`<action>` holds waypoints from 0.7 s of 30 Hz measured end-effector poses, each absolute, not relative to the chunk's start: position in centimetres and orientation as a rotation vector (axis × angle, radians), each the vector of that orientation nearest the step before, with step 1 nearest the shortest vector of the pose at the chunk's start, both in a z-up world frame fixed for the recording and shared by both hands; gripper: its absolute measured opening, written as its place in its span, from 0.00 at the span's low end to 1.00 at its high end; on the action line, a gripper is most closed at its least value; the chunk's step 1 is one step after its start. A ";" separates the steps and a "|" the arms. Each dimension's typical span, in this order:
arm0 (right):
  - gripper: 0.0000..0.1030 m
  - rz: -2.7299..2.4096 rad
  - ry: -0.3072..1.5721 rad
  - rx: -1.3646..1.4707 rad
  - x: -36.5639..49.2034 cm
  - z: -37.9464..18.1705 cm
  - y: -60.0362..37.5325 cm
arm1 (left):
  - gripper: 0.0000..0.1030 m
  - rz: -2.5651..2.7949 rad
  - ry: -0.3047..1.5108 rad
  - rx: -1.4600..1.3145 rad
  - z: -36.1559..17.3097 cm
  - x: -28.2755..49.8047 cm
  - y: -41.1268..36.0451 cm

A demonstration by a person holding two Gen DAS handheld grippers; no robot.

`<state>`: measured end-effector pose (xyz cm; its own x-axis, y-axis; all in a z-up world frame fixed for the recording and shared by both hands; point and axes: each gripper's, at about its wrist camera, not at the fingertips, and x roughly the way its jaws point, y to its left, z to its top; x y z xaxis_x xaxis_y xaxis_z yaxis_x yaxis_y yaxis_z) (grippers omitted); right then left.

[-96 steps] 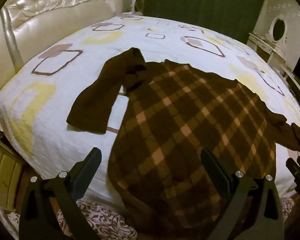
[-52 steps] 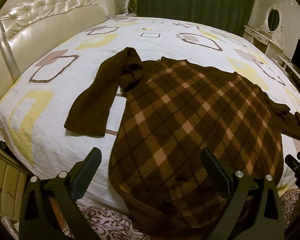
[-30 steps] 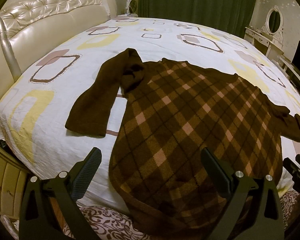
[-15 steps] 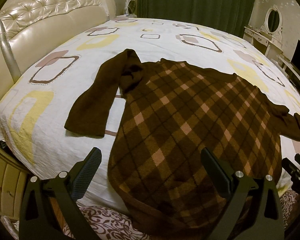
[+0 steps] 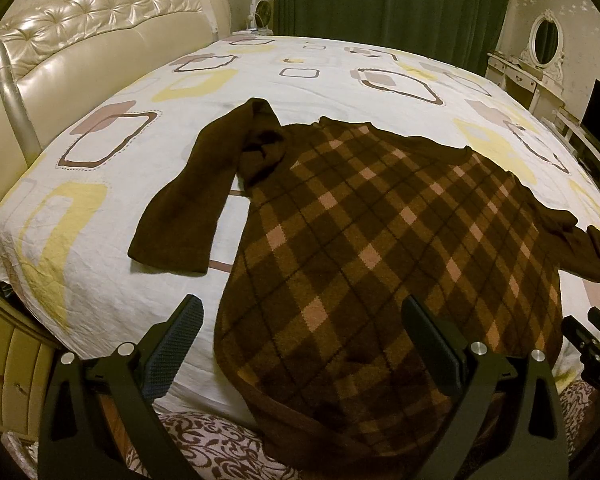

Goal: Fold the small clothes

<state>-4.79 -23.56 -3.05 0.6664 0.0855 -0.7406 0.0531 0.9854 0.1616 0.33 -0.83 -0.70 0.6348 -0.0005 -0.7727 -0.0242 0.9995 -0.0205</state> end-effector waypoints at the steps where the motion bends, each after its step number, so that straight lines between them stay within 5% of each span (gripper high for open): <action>1: 0.98 0.023 0.845 0.176 -4.8 -3.1 -23.5 | 0.96 0.013 0.884 -0.028 -0.7 0.4 -0.8; 19: 0.97 -0.093 0.812 0.312 -0.3 1.2 -35.7 | 0.96 0.021 0.905 -0.039 -1.2 0.3 -0.7; 21: 0.81 -0.174 0.836 0.284 1.3 1.2 -39.4 | 0.96 0.024 0.911 -0.040 -1.3 0.3 -0.6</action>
